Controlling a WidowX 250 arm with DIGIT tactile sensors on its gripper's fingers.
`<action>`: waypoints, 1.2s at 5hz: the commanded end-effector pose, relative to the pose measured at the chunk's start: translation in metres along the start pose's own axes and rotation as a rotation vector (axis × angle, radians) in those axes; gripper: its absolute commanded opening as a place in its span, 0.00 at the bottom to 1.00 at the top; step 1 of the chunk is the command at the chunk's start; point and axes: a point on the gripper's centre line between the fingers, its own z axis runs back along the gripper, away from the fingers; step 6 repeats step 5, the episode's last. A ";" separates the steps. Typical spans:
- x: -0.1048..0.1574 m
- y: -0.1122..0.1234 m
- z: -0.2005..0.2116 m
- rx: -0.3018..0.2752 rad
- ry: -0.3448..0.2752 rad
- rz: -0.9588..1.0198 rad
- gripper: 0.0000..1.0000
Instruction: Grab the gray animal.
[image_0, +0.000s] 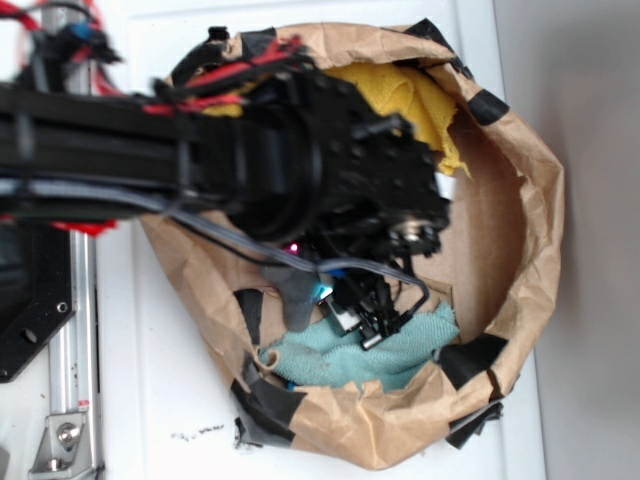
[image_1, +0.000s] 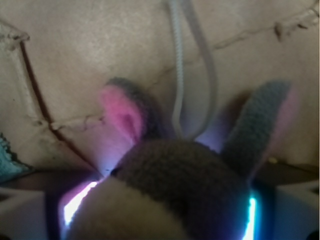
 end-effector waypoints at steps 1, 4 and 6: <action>-0.002 0.007 0.080 0.127 -0.134 -0.262 0.00; 0.005 -0.004 0.148 -0.041 -0.305 -0.352 0.00; 0.004 -0.001 0.144 -0.009 -0.257 -0.342 0.00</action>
